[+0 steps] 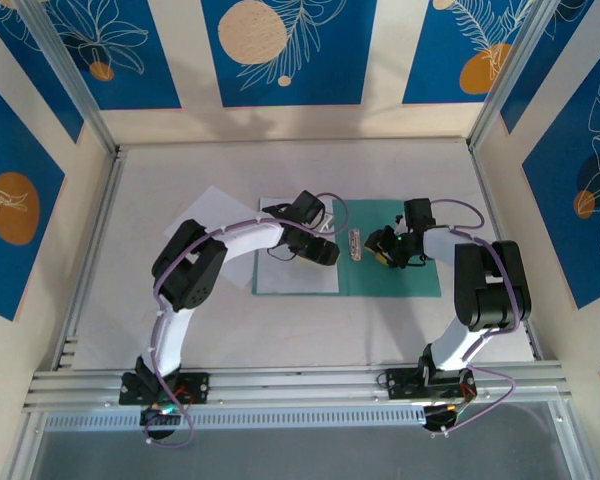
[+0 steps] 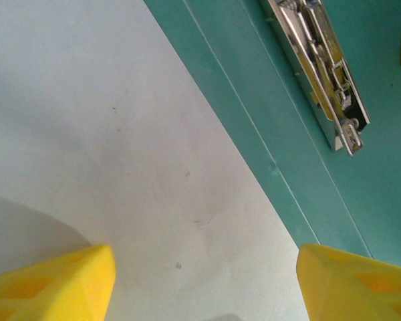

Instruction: Put the files into the folder

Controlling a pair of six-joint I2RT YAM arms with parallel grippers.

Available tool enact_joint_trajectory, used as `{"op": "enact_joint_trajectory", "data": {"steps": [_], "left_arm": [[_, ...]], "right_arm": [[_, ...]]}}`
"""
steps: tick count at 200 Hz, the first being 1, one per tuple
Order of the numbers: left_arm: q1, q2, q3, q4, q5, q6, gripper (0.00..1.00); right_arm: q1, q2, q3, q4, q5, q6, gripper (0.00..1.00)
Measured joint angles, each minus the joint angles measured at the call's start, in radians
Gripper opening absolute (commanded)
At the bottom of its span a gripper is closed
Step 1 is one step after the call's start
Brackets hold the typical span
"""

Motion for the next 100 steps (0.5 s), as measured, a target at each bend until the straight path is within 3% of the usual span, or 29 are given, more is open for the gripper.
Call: {"op": "enact_joint_trajectory", "data": {"steps": [100], "left_arm": [[-0.008,0.0,0.023,-0.057,-0.044,0.018,0.74]], "right_arm": [[0.012,0.0,0.0,-0.003,0.007,0.0,0.46]]}}
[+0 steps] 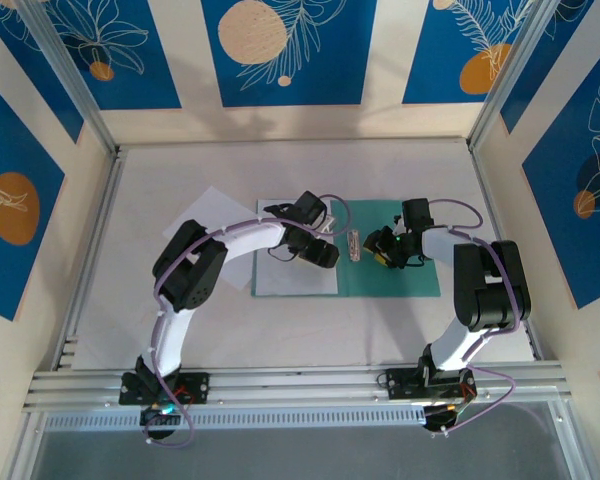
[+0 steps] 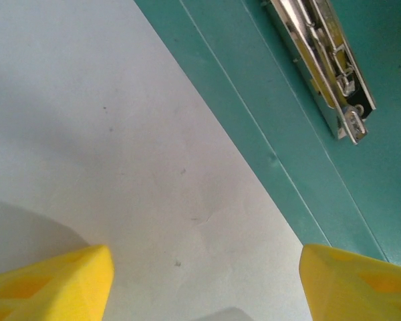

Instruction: Put the files into the folder

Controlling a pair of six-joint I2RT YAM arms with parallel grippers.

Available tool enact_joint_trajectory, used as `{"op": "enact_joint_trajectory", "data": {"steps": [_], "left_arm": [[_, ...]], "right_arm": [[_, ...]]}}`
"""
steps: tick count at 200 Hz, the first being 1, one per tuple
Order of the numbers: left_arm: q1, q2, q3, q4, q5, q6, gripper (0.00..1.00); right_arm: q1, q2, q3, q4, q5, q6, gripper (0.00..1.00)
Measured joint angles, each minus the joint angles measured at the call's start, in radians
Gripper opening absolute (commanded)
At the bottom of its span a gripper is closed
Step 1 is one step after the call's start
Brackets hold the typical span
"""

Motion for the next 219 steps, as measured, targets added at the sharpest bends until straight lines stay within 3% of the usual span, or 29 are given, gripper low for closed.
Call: {"op": "enact_joint_trajectory", "data": {"steps": [84,161,219], "left_arm": [[-0.011,0.0,0.005,-0.011,-0.158,-0.135,0.7],[-0.024,-0.027,0.005,-0.059,-0.311,-0.144,0.76],[-0.024,-0.019,0.016,-0.094,-0.341,-0.141,0.79]], "right_arm": [[0.0,0.0,0.0,-0.002,0.0,0.0,0.46],[0.0,0.0,0.0,-0.007,0.0,0.0,0.46],[0.001,0.0,0.001,-0.011,0.0,0.0,0.46]]}}
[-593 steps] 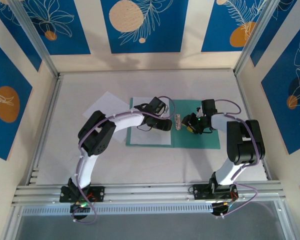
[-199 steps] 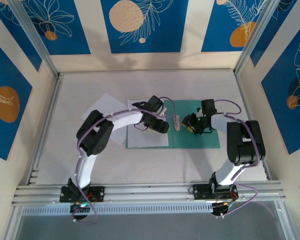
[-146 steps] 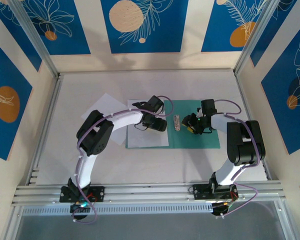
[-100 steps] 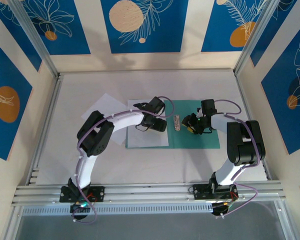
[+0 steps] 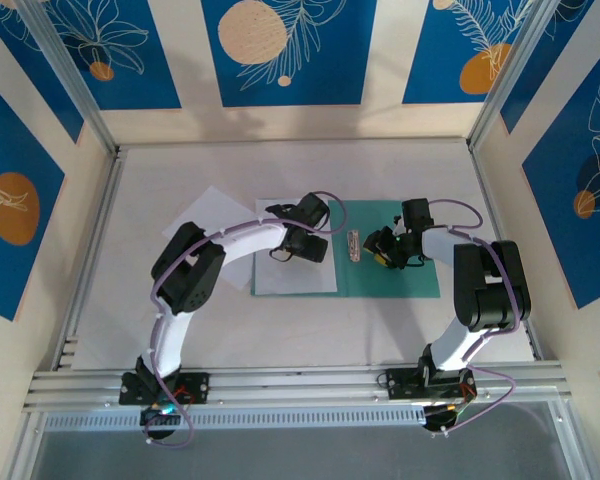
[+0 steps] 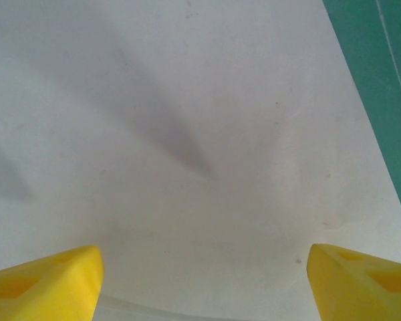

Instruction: Put the files into the folder

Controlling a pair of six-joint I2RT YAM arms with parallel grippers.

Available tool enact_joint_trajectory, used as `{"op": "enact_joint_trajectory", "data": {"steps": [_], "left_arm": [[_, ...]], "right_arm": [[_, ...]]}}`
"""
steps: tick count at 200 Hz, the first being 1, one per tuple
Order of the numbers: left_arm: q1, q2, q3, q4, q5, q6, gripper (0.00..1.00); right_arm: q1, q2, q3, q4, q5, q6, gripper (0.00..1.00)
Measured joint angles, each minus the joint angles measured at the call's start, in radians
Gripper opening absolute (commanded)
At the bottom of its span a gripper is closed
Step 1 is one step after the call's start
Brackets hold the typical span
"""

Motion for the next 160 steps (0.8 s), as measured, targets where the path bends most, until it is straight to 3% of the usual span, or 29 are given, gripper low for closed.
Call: {"op": "enact_joint_trajectory", "data": {"steps": [160], "left_arm": [[-0.027,0.041,0.02,-0.006,-0.006,0.193,0.77]], "right_arm": [[0.0,-0.006,0.001,-0.016,0.008,0.0,0.46]]}}
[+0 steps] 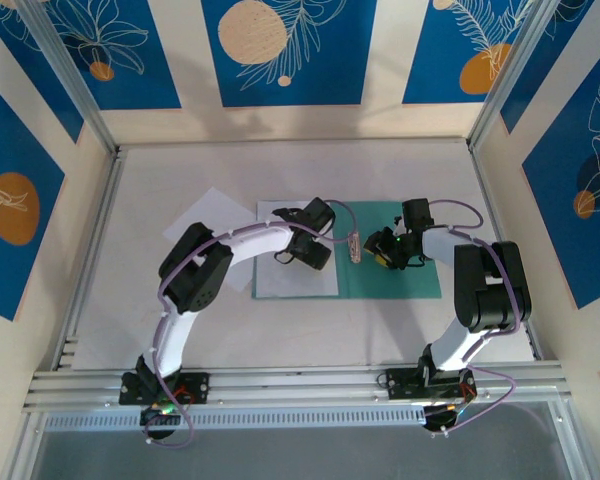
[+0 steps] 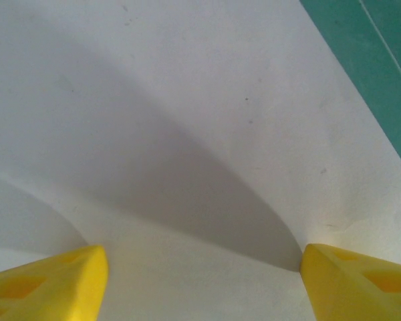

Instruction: Put the files into the folder

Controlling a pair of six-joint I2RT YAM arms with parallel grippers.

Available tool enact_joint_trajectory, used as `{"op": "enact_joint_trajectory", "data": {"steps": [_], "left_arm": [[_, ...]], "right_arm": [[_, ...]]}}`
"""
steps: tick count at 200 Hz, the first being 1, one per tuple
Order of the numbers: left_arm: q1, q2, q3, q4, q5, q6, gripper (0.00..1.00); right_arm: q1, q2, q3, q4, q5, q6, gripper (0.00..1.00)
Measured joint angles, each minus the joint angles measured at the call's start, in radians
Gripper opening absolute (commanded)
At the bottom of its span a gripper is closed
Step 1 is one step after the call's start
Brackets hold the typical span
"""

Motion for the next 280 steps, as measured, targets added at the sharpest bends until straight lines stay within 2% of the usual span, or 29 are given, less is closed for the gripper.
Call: {"op": "enact_joint_trajectory", "data": {"steps": [102,149,196,280], "left_arm": [[-0.001,0.018,0.029,-0.001,0.027,0.099,0.78],[-0.001,0.038,0.074,-0.022,0.032,0.116,0.85],[-0.008,0.02,0.072,-0.042,0.029,0.1,0.87],[-0.137,-0.042,0.048,-0.058,0.012,0.092,0.81]], "right_arm": [[0.007,-0.008,0.0,-0.012,0.005,0.0,0.46],[0.011,-0.008,0.0,-0.014,0.007,0.003,0.45],[0.011,-0.009,0.0,-0.014,0.007,0.003,0.46],[0.009,-0.009,0.0,-0.014,0.007,0.003,0.46]]}}
